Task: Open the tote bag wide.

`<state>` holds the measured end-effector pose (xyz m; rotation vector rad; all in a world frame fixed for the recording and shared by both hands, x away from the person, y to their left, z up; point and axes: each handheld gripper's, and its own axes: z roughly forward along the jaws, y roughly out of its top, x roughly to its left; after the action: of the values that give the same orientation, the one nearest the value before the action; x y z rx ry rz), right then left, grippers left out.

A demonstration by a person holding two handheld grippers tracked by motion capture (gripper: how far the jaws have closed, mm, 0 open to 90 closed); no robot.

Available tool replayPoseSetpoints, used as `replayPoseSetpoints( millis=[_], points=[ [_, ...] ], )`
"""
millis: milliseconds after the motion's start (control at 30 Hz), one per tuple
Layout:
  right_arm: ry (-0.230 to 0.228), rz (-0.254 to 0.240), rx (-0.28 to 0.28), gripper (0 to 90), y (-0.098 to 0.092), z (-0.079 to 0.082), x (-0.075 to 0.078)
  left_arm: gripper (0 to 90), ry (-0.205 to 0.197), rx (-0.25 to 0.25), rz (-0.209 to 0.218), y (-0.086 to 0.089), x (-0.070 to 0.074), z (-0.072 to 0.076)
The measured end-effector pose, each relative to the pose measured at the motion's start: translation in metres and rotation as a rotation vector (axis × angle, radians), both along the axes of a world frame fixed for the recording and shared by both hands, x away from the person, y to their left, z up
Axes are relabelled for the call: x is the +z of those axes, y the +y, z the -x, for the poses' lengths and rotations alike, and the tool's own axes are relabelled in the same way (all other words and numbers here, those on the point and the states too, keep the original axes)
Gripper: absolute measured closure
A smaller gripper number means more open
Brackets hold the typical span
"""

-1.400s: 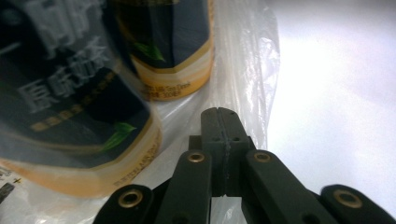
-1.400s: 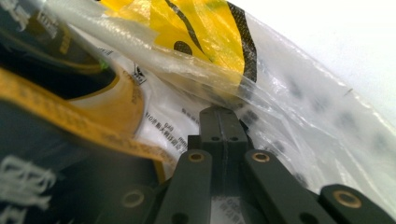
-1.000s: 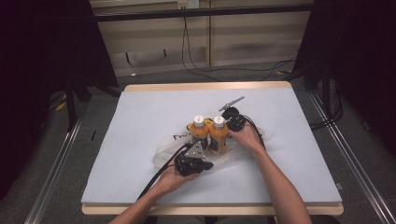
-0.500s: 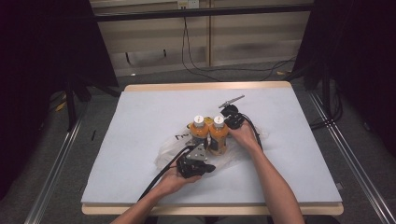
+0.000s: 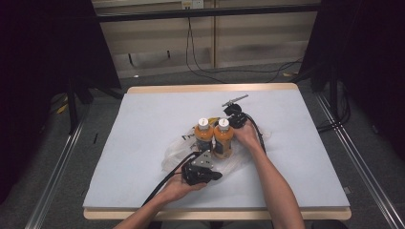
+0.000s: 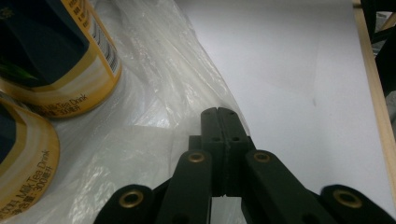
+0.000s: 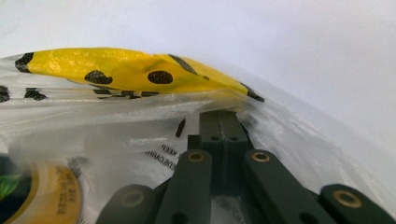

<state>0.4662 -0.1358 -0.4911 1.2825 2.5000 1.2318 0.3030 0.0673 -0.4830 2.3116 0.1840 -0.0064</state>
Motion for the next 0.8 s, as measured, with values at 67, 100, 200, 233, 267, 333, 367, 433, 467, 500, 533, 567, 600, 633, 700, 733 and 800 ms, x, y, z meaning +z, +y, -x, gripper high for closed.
replayPoseSetpoints(
  millis=[67,100,200,233,267,333,367,433,467,500,533,567,600,633,700,733,800],
  points=[
    [-0.001,0.001,-0.005,90.0,0.001,-0.002,0.000,90.0,-0.004,0.004,0.000,0.000,0.000,0.000],
    [0.003,0.010,-0.008,90.0,0.001,-0.003,0.001,90.0,-0.001,0.008,0.013,-0.001,-0.001,0.001],
    [-0.006,0.038,-0.015,90.0,0.008,-0.009,0.002,90.0,-0.010,-0.001,0.012,-0.001,-0.001,0.002],
    [-0.008,0.040,-0.018,90.0,0.009,-0.010,0.002,90.0,-0.010,-0.003,0.013,-0.002,-0.001,0.003],
    [-0.002,0.028,-0.023,90.0,0.010,-0.012,0.001,90.0,-0.008,-0.009,0.011,-0.002,0.000,0.003],
    [-0.006,0.020,-0.021,90.0,0.010,-0.014,0.001,90.0,-0.009,-0.013,0.002,-0.002,0.000,0.005],
    [-0.004,0.024,-0.022,90.0,0.010,-0.015,0.001,90.0,-0.008,-0.016,-0.011,-0.002,0.001,0.006],
    [-0.002,0.025,-0.026,90.0,0.012,-0.018,0.001,90.0,-0.013,-0.025,0.003,-0.003,0.001,0.007],
    [-0.004,0.026,-0.031,90.0,0.013,-0.019,0.001,90.0,-0.015,-0.029,0.002,-0.003,0.001,0.008],
    [-0.008,0.037,-0.039,90.0,0.015,-0.020,0.002,90.0,-0.015,-0.035,0.002,-0.003,0.001,0.008],
    [-0.012,0.037,-0.043,90.0,0.016,-0.020,0.001,90.0,-0.014,-0.030,0.007,-0.004,0.000,0.009],
    [-0.015,0.033,-0.047,90.0,0.016,-0.020,0.001,90.0,-0.014,-0.030,-0.005,-0.004,0.001,0.010],
    [-0.017,0.033,-0.049,90.0,0.016,-0.020,0.001,90.0,-0.010,-0.032,-0.007,-0.004,0.001,0.011],
    [-0.018,0.028,-0.050,90.0,0.016,-0.020,0.000,90.0,-0.013,-0.036,0.002,-0.004,0.001,0.012],
    [-0.021,0.026,-0.055,90.0,0.016,-0.021,0.000,90.0,-0.014,-0.047,-0.002,-0.004,0.002,0.012],
    [-0.021,0.026,-0.055,90.0,0.016,-0.021,0.000,90.0,-0.017,-0.048,-0.007,-0.005,0.002,0.013],
    [-0.020,0.025,-0.060,90.0,0.017,-0.021,0.000,90.0,-0.010,-0.051,-0.007,-0.004,0.002,0.013]
  ],
)
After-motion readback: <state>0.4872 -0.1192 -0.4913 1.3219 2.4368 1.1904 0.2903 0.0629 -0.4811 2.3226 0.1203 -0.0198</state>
